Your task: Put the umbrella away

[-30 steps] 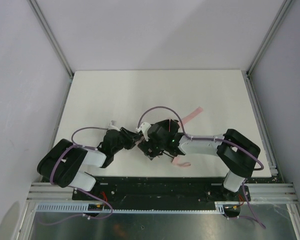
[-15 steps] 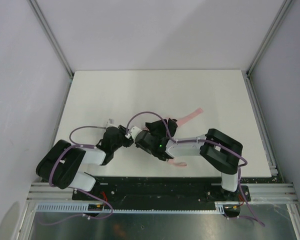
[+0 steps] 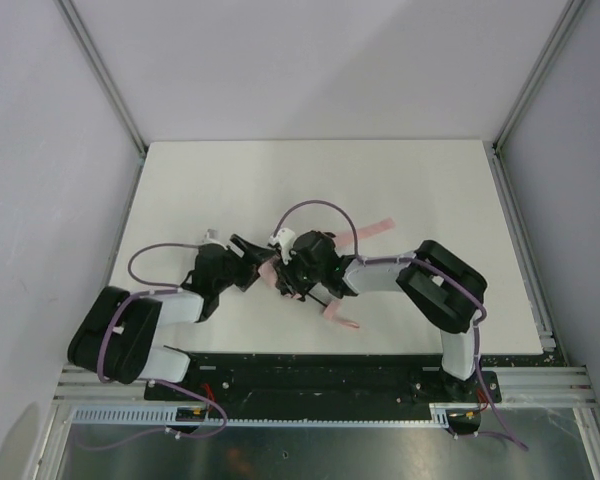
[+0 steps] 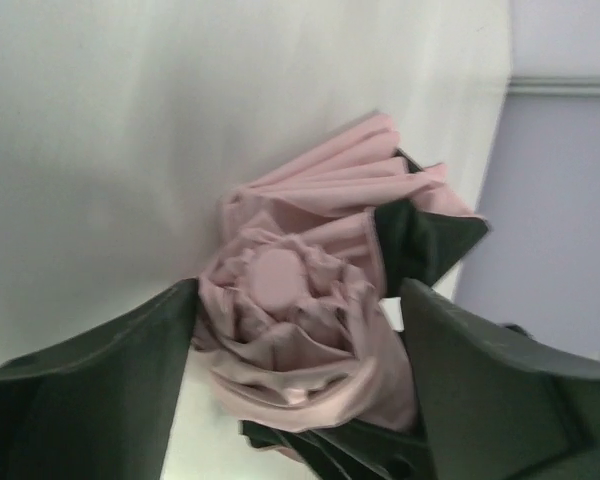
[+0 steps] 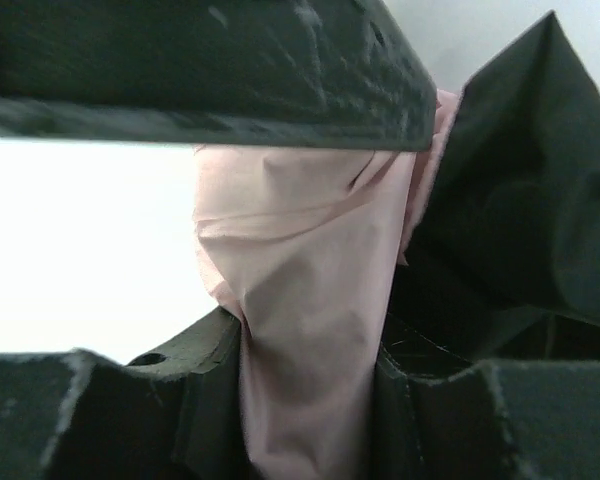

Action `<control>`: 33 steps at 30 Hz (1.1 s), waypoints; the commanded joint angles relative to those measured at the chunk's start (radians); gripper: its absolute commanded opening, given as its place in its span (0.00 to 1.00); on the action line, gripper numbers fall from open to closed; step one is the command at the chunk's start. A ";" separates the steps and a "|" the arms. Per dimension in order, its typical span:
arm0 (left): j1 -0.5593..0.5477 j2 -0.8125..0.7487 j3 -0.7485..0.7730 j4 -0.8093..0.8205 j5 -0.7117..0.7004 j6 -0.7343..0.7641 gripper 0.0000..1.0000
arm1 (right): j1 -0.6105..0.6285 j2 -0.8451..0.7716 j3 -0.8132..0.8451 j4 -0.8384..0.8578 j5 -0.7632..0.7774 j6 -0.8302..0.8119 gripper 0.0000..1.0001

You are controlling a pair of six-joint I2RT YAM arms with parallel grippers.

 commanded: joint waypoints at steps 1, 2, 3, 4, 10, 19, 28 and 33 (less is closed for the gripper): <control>0.077 -0.117 0.012 -0.033 0.124 0.106 0.94 | -0.059 0.184 -0.090 -0.121 -0.394 0.146 0.00; 0.093 -0.142 0.011 -0.044 0.133 0.114 0.97 | -0.079 0.196 -0.090 -0.109 -0.432 0.154 0.00; 0.111 -0.167 0.008 -0.059 0.143 0.120 0.98 | -0.099 0.207 -0.089 -0.096 -0.470 0.162 0.00; 0.129 -0.189 0.004 -0.073 0.154 0.120 0.99 | -0.118 0.219 -0.089 -0.085 -0.506 0.170 0.00; 0.168 -0.252 -0.024 -0.153 0.247 0.049 1.00 | -0.201 0.283 -0.073 -0.065 -0.644 0.227 0.00; 0.083 -0.238 -0.046 -0.161 0.226 -0.151 0.99 | -0.220 0.309 -0.055 -0.054 -0.666 0.265 0.00; 0.037 -0.171 -0.048 -0.185 0.137 -0.246 0.99 | -0.221 0.282 -0.055 -0.062 -0.645 0.248 0.00; -0.013 -0.197 -0.048 -0.255 0.018 -0.228 0.99 | -0.222 0.274 -0.054 -0.066 -0.634 0.232 0.00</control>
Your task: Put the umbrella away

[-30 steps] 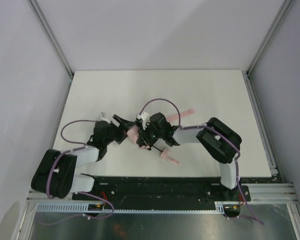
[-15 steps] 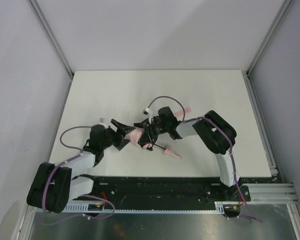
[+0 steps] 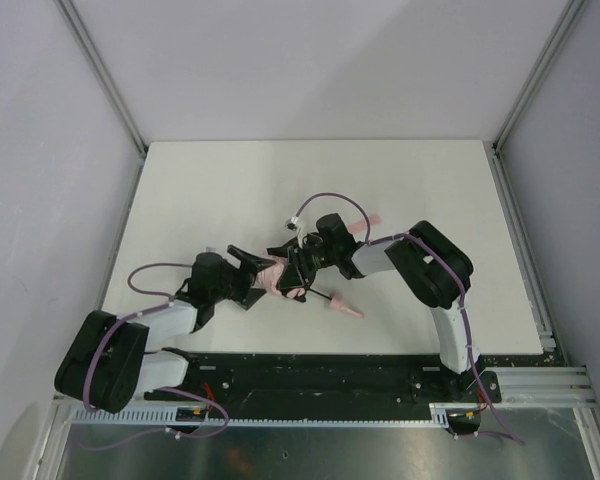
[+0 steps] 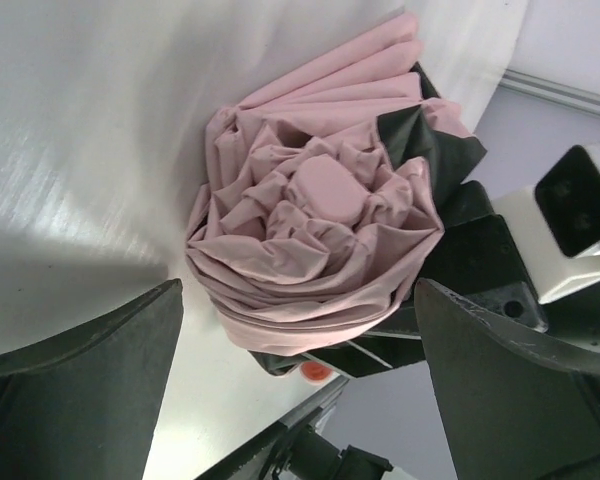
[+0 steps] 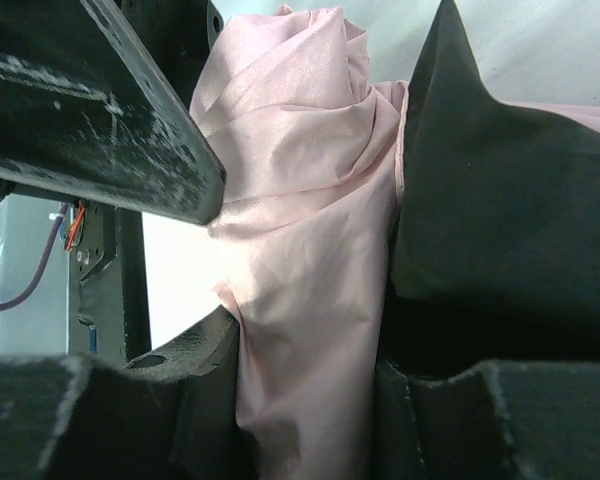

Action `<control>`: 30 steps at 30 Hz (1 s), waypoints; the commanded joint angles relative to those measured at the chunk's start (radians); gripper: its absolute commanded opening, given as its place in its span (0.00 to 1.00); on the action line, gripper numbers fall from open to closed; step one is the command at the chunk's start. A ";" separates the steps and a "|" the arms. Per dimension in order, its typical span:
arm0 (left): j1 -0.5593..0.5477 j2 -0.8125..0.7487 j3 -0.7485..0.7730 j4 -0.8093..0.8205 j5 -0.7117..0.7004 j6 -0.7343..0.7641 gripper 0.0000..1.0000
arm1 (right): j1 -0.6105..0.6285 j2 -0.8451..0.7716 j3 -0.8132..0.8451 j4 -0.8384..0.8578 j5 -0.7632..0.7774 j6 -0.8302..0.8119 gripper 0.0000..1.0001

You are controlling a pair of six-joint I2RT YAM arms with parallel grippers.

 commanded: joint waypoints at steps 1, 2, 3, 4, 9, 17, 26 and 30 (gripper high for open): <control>-0.053 -0.017 0.013 -0.061 -0.144 -0.009 0.99 | 0.011 0.097 -0.084 -0.315 0.102 -0.050 0.00; -0.059 -0.002 0.020 -0.065 -0.167 -0.004 0.99 | 0.011 0.096 -0.082 -0.317 0.104 -0.054 0.00; -0.062 0.020 0.033 -0.070 -0.186 0.006 0.99 | 0.013 0.094 -0.080 -0.318 0.105 -0.056 0.00; -0.063 0.052 0.045 -0.075 -0.201 0.010 0.99 | 0.014 0.093 -0.080 -0.318 0.107 -0.057 0.00; -0.066 0.188 0.115 -0.081 -0.242 0.039 0.97 | 0.041 0.079 -0.076 -0.335 0.131 -0.082 0.00; -0.115 0.198 0.077 -0.074 -0.313 0.088 0.60 | 0.083 0.074 -0.047 -0.356 0.161 -0.091 0.00; -0.131 0.203 0.066 -0.055 -0.334 0.188 0.03 | 0.133 -0.036 -0.021 -0.408 0.291 -0.086 0.07; -0.132 0.177 0.081 -0.089 -0.324 0.220 0.00 | 0.136 -0.130 -0.011 -0.429 0.385 -0.076 0.31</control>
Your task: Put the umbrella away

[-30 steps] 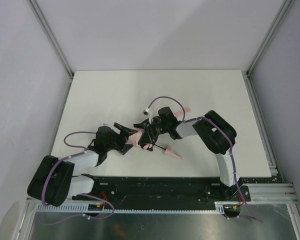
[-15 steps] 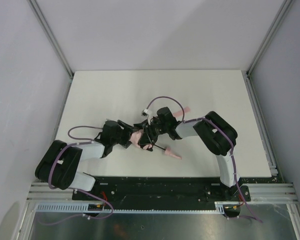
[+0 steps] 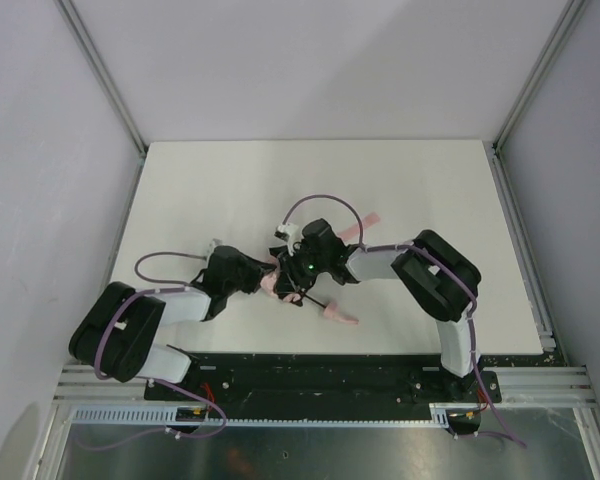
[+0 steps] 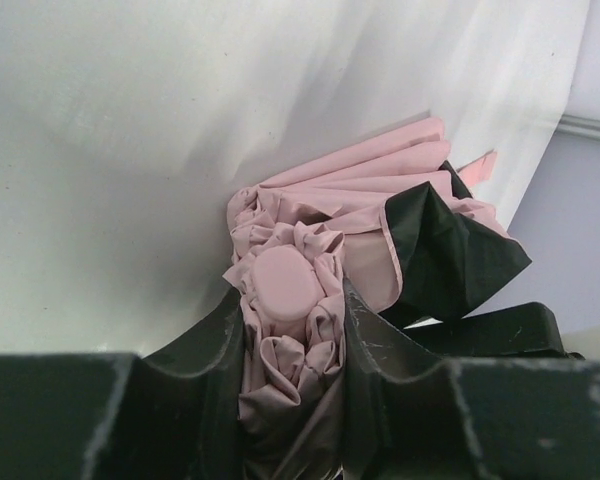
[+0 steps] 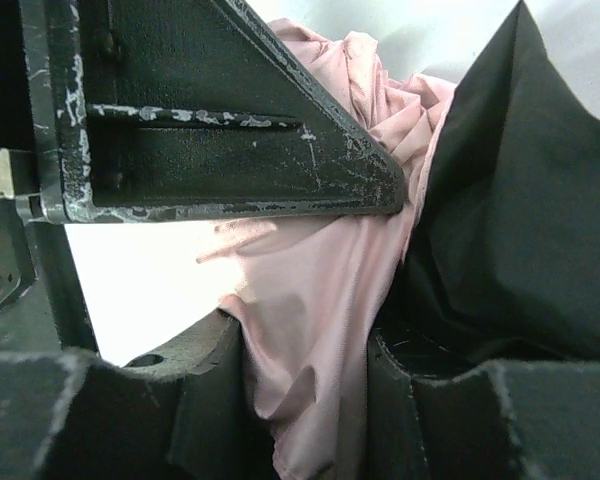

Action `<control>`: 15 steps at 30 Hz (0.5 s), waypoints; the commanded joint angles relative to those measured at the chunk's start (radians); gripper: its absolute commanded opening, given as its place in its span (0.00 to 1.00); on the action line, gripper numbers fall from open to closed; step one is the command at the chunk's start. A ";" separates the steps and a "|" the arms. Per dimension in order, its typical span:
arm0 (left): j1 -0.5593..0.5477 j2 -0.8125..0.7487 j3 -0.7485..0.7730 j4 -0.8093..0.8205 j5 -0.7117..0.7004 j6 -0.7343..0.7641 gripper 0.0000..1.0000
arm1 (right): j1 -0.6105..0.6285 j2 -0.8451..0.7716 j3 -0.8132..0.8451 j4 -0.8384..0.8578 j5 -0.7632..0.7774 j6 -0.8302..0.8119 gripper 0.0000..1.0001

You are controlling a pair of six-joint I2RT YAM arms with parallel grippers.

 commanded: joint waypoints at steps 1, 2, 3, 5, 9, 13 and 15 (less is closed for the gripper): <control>-0.022 -0.008 -0.007 -0.138 -0.066 0.160 0.00 | 0.041 -0.062 -0.035 -0.248 0.144 0.021 0.37; -0.023 -0.015 0.001 -0.166 -0.063 0.163 0.00 | 0.045 -0.092 -0.033 -0.253 0.182 0.017 0.42; -0.023 -0.019 0.020 -0.209 -0.060 0.167 0.00 | 0.051 -0.122 -0.033 -0.256 0.230 0.006 0.47; -0.024 -0.023 0.059 -0.293 -0.050 0.178 0.00 | 0.080 -0.183 -0.033 -0.262 0.337 -0.027 0.63; -0.022 -0.050 0.089 -0.361 -0.044 0.182 0.00 | 0.161 -0.256 -0.033 -0.289 0.552 -0.119 0.78; -0.020 -0.057 0.104 -0.427 -0.039 0.152 0.00 | 0.251 -0.261 -0.034 -0.290 0.758 -0.198 0.82; -0.020 -0.044 0.118 -0.462 -0.007 0.137 0.00 | 0.291 -0.241 -0.034 -0.263 0.835 -0.239 0.83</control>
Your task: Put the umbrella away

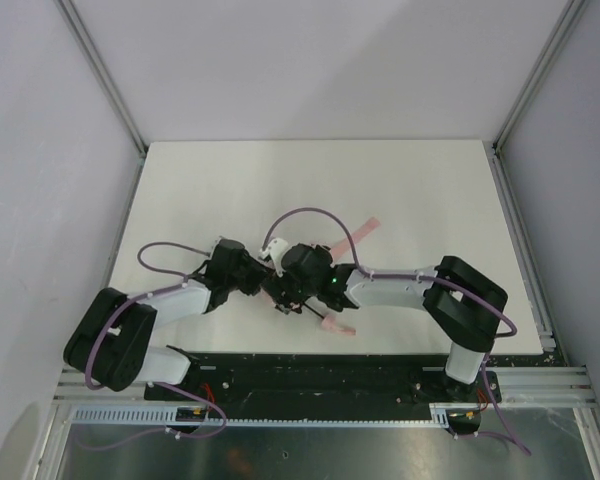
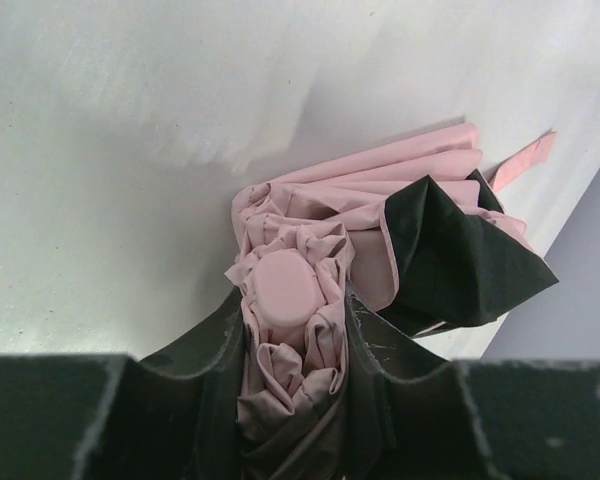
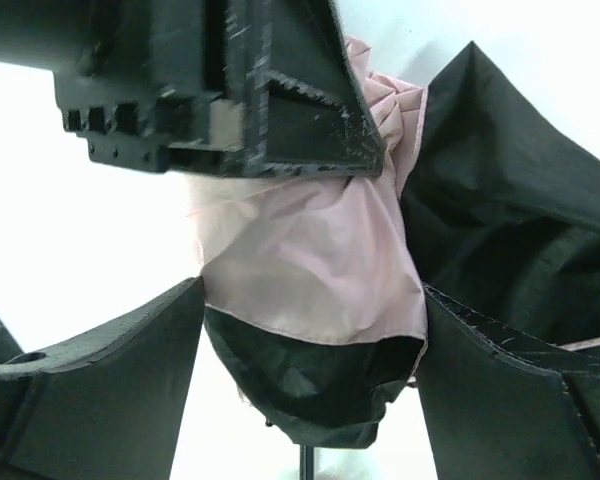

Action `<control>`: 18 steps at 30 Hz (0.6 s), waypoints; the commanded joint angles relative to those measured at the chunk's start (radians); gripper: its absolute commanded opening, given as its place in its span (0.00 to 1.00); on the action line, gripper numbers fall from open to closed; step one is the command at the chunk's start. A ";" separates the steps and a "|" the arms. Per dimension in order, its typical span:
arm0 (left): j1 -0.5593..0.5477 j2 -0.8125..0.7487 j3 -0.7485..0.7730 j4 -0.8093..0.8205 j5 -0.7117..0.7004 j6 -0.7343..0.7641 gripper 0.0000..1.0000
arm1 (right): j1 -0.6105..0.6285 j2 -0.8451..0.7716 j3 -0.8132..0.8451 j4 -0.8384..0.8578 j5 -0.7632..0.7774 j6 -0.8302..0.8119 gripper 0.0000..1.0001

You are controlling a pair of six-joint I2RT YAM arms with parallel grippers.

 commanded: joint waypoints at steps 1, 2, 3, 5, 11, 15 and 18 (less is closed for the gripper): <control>0.002 0.018 0.032 -0.207 -0.022 0.054 0.00 | 0.089 0.011 -0.005 0.015 0.299 -0.128 0.83; 0.002 0.028 0.041 -0.221 -0.015 0.049 0.00 | 0.104 0.024 -0.005 0.035 0.325 -0.139 0.83; 0.002 0.037 0.050 -0.234 -0.009 0.045 0.00 | 0.117 0.036 -0.006 0.060 0.345 -0.149 0.83; 0.002 0.054 0.068 -0.260 -0.004 0.043 0.00 | 0.144 0.060 -0.005 0.100 0.373 -0.170 0.82; 0.002 0.088 0.098 -0.301 0.007 0.038 0.00 | 0.166 0.145 0.003 0.183 0.409 -0.212 0.81; 0.004 0.104 0.111 -0.311 0.017 0.039 0.00 | 0.146 0.218 0.024 0.154 0.439 -0.195 0.73; 0.003 0.110 0.123 -0.316 0.025 0.044 0.00 | 0.110 0.266 0.027 0.082 0.383 -0.140 0.46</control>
